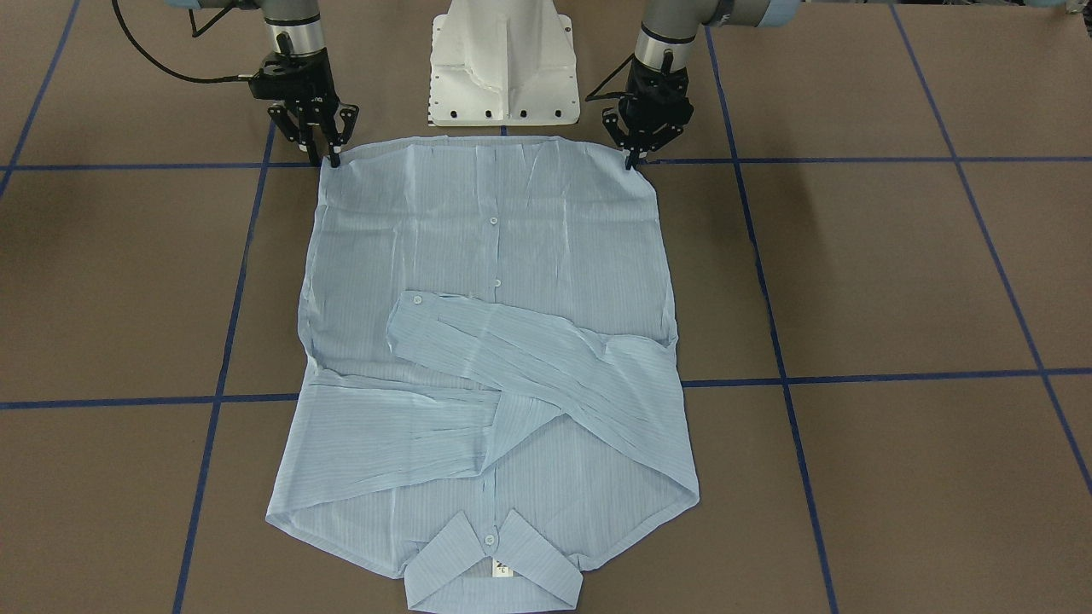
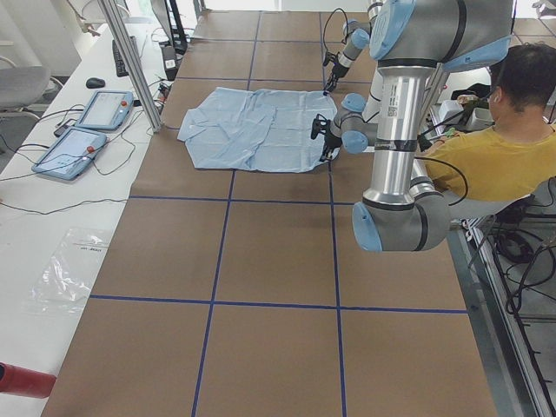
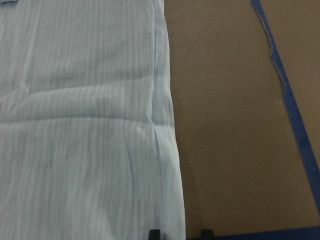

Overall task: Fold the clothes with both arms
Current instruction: 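Grasp the hem corners with both grippers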

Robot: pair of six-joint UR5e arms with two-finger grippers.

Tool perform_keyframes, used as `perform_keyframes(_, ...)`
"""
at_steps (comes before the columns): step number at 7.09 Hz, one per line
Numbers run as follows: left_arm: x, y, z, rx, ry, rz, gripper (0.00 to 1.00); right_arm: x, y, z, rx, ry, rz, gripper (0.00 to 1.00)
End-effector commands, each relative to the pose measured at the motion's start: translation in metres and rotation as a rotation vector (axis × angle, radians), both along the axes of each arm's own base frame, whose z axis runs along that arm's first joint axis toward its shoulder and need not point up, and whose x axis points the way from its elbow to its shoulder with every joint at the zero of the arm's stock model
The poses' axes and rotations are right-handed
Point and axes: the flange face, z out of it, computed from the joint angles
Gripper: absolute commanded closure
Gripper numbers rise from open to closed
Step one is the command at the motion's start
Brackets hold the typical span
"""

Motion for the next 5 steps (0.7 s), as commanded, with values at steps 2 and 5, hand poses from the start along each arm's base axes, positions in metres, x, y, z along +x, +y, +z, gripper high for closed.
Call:
perform_keyframes(2, 0.0001, 0.0001, 0.0004, -0.001, -0.001, 0.001, 1.00, -0.0022, -0.0037, -0.0096, 0.000, -0.021, 0.009, 1.00)
perform_keyframes(5, 0.0007, 0.0004, -0.0012, -0.003, 0.003, 0.004, 1.00, 0.0036, -0.0109, -0.0141, -0.001, -0.029, 0.022, 1.00)
